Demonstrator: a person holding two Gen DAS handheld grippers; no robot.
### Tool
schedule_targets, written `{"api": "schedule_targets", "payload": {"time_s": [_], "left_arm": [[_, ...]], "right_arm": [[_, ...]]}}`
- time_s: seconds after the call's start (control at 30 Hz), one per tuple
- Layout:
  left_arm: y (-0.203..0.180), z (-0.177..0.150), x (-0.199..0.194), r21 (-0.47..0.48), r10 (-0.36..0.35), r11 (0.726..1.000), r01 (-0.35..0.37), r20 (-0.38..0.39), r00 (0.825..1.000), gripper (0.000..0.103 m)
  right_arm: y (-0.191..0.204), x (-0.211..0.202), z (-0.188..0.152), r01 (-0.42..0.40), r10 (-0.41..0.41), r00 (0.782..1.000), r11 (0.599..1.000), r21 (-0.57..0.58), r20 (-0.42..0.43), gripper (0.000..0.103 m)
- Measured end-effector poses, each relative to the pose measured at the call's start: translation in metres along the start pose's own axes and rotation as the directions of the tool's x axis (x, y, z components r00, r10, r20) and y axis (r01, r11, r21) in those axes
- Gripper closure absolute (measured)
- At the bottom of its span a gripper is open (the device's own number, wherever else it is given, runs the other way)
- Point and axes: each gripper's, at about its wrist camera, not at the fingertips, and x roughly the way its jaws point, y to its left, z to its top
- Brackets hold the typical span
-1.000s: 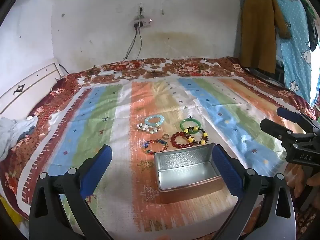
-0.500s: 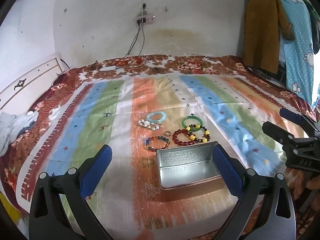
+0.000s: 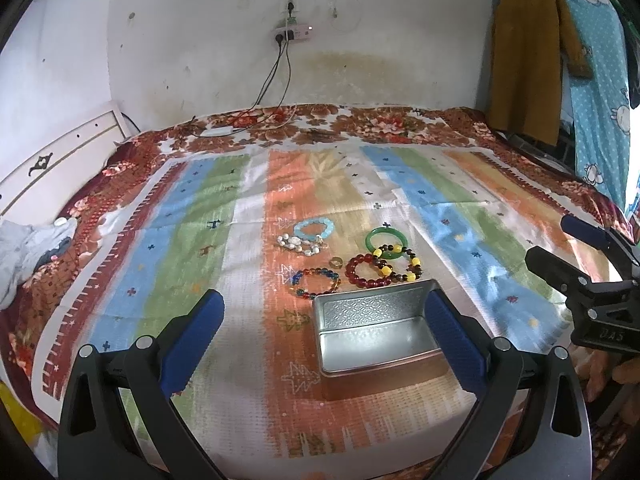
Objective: Organize jewelry
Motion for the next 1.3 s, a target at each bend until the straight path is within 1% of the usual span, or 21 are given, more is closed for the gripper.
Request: {"api": "schedule_targets", "payload": {"time_s": [0.13,0.27,0.43,0.53,0.73,0.97,1.07,1.3], "left_arm": [[0.001,-0.002,0.001,-0.013,0.015,1.0,-0.015,-0.001,1.0,0.005],[0.0,-0.002,0.001,-0.002,0.019,1.0,-0.019,0.0,1.0,0.005],[0.0,-0.001,-0.001,-0.009,-0.002,1.0,0.002,0.019,1.0,0.005],[0.003,-0.001,0.003,-0.016,-0.017,1.0,0.017,-0.001,1.0,0.005],[-0.003,0.003,0.012,-0.002,-0.014,1.0,0.014,-0.022,1.0,0.005],[0.001,0.009,0.024,-0.027,-0.043,0.999,0.041,-0.064,0.997,0.005],[0.001,0.012,0.028,-0.026,-0.029,0.999,0.027,-0.071,0.997,0.005],[0.005,0.023,0.038,-0.026,-0.019,1.0,0.017,-0.076,0.997,0.005]], "right_arm": [[0.0,0.0,-0.001,-0.006,0.006,1.0,1.0,0.005,0.0,0.004],[-0.001,-0.002,0.001,-0.005,0.005,1.0,1.0,0.012,0.01,0.004],[-0.002,0.005,0.001,-0.004,0.004,1.0,1.0,0.023,-0.02,0.004],[-0.002,0.009,0.002,-0.005,0.006,0.999,1.0,0.025,-0.034,0.004],[-0.004,0.016,0.005,-0.004,0.006,0.999,0.999,0.033,-0.051,0.004],[-0.003,0.025,0.008,0.0,0.003,0.997,0.999,0.036,-0.072,0.004],[-0.001,0.027,0.01,-0.001,0.003,0.998,1.0,0.03,-0.07,0.004],[-0.001,0.039,0.019,-0.011,0.014,0.997,0.999,0.041,-0.075,0.004]]}}
